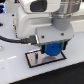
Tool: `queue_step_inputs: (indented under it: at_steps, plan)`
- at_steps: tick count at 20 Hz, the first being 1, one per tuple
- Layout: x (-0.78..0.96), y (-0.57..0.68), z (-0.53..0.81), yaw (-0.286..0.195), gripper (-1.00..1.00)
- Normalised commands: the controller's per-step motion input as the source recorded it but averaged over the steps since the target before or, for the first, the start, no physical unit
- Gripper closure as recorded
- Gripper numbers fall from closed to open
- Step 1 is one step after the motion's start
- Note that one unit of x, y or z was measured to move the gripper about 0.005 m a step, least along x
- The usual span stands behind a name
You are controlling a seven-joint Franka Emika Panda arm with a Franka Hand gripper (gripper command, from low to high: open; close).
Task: Insert the blue gear onto the right peg, followed by the red gear
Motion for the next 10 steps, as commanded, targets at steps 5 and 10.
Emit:
queue_step_inputs:
  at_steps: [5, 10]
  plan:
    - [0.03, -0.06, 0.12, 0.0, 1.0]
    - [0.17, 0.0, -0.19, 0.0, 1.0]
